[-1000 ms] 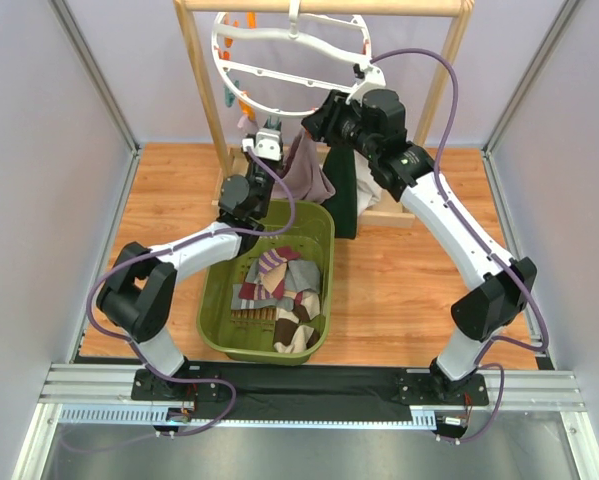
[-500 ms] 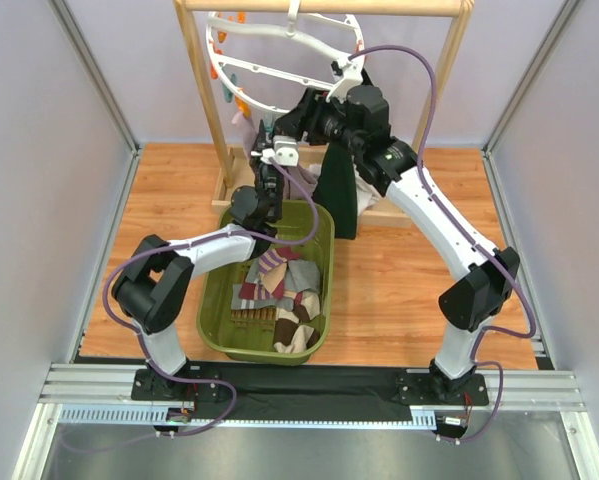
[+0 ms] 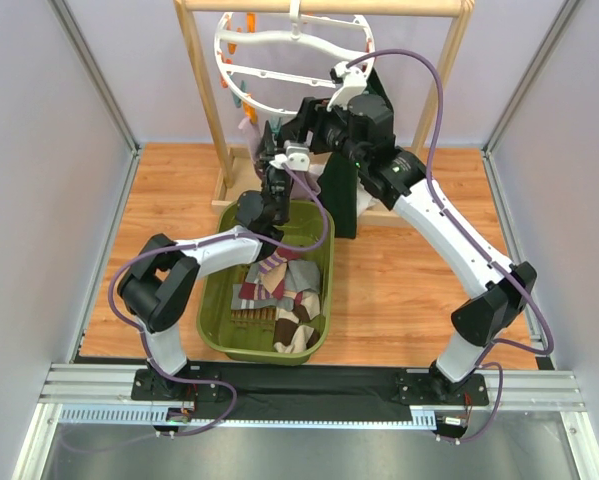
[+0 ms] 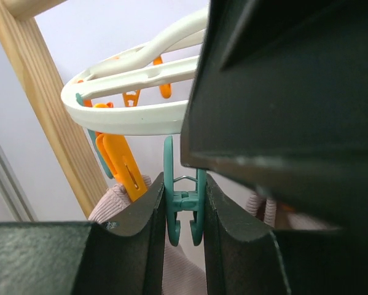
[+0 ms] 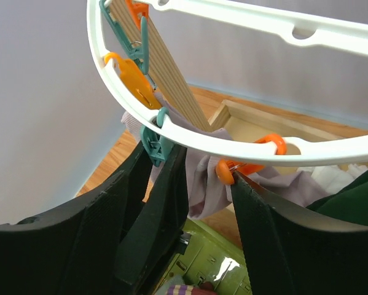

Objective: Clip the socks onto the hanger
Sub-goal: Open the clamp at the hanger.

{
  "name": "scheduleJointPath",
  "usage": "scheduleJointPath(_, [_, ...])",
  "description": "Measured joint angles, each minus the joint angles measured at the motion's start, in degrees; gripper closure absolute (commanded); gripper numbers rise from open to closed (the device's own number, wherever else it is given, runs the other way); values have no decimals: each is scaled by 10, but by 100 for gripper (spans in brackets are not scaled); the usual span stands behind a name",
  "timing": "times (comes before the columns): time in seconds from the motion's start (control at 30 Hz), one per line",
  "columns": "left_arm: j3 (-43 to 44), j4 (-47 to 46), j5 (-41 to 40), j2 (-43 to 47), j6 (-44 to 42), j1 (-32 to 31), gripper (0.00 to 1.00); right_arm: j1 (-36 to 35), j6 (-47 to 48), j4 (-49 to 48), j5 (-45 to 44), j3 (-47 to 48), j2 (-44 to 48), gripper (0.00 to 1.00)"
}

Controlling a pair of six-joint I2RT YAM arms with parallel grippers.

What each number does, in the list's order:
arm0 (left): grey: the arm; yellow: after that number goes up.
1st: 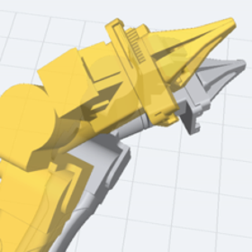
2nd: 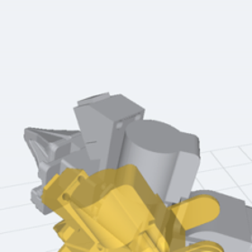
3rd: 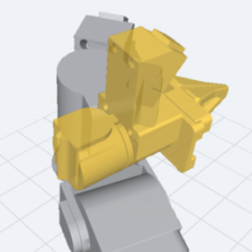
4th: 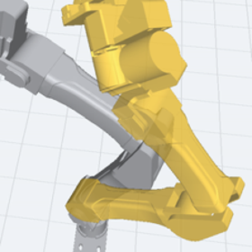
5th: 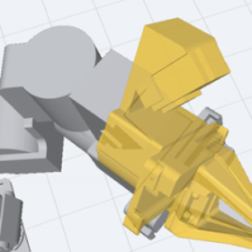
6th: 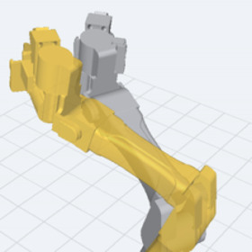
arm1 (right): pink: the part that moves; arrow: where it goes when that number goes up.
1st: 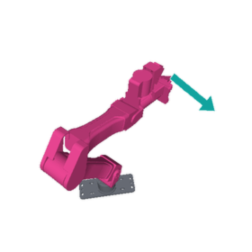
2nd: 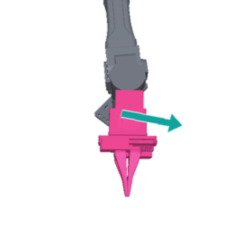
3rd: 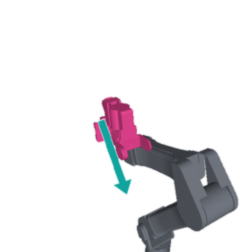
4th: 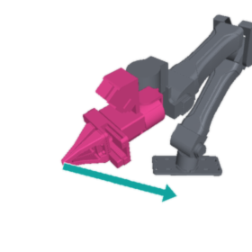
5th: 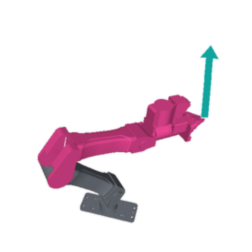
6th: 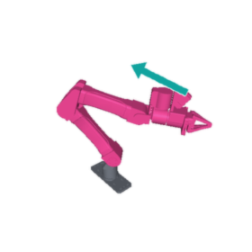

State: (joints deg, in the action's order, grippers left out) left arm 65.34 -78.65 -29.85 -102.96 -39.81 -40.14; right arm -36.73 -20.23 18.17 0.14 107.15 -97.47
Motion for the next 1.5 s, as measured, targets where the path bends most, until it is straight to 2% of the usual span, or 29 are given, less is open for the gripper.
scheduleJointPath(0.37, [0, -7, 2, 0, 4, -3, 100, 0, 6, 30, 5, 35, -10, 32])
scheduleJointPath(0.47, [0, -5, -1, 0, 10, -3, 100, 1, 8, 30, 2, 35, -10, 41])
scheduleJointPath(0.5, [0, -5, -4, -1, 11, -2, 100, 1, 8, 30, 3, 35, -10, 41])
scheduleJointPath(0.67, [15, -17, -9, -21, 6, -3, 100, 9, -7, 36, 10, 46, -16, 31])
scheduleJointPath(0.83, [23, -23, -9, -30, -2, -3, 100, 17, -27, 56, 17, 71, -28, 27])
scheduleJointPath(0.93, [28, -23, -9, -35, -11, -4, 100, 21, -39, 56, 19, 72, -28, 28])
scheduleJointPath(1.0, [30, -25, -8, -38, -18, -4, 100, 25, -47, 60, 26, 77, -31, 33])
scheduleJointPath(1.17, [33, -26, -14, -38, -30, 5, 100, 27, -48, 139, 71, 202, -98, 37])
scheduleJointPath(1.27, [33, -25, -18, -39, -30, 11, 100, 28, -47, 146, 89, 225, -117, 38])
scheduleJointPath(1.37, [33, -24, -18, -40, -32, 11, 100, 34, -41, 144, 108, 224, -118, 44])
scheduleJointPath(1.5, [32, -19, -17, -40, -31, 10, 100, 46, -40, 115, 120, 186, -105, 34])
